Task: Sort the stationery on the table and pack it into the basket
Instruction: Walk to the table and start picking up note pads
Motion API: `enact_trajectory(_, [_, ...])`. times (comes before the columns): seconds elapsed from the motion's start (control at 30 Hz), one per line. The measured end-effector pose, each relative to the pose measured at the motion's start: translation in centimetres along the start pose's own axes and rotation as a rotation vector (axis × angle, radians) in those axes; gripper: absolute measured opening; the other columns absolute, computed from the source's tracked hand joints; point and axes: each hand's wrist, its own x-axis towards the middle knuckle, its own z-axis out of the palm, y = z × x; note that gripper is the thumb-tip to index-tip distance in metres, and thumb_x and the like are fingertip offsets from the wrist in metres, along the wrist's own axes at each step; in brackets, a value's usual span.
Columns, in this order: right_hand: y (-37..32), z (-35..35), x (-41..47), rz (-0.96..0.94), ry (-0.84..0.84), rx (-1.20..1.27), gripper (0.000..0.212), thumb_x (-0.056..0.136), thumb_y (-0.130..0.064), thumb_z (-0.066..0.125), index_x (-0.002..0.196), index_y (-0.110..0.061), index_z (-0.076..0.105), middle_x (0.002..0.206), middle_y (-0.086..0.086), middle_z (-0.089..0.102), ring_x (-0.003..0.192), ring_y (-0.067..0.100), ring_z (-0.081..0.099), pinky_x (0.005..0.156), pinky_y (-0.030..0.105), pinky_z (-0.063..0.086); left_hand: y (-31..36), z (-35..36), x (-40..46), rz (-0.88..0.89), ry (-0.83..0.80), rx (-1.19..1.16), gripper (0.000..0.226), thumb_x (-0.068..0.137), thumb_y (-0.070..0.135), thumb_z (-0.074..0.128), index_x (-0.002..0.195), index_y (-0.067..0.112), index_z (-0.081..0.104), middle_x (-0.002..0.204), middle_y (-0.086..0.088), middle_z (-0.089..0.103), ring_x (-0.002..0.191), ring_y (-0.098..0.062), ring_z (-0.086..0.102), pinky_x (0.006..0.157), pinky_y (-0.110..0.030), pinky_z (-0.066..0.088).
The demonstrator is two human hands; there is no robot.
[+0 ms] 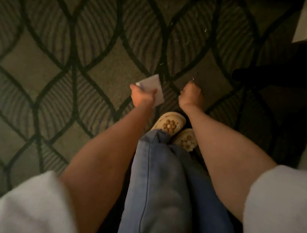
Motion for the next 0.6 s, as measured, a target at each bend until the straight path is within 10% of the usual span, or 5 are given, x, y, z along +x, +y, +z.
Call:
enact_trajectory(0.47, [-7.6, -21.7, -22.9, -0.043, 0.151, 0.641, 0.012, 0.092, -0.007, 0.054, 0.102, -0.003, 0.060, 0.109, 0.014, 0.064, 0.103, 0.027, 0.061, 0.089, 0.037, 0.051, 11.1, -13.3, -24.0, 0.460, 0.056, 0.151, 0.050, 0.083, 0.022, 0.073, 0.124, 0.008, 0.047, 0.120, -0.007, 0.054, 0.109, -0.019, 0.055, 0.088, -0.033, 0.054])
enact_trajectory(0.6, [-7.1, -27.7, -30.4, -0.141, 0.223, 0.816, 0.008, 0.092, -0.007, 0.056, 0.098, -0.004, 0.060, 0.097, 0.005, 0.063, 0.088, 0.011, 0.057, 0.068, 0.010, 0.046, 13.4, -14.9, -32.0, 0.613, -0.021, 0.161, 0.042, 0.087, 0.024, 0.069, 0.119, 0.006, 0.049, 0.102, 0.005, 0.050, 0.097, -0.012, 0.055, 0.079, -0.024, 0.054])
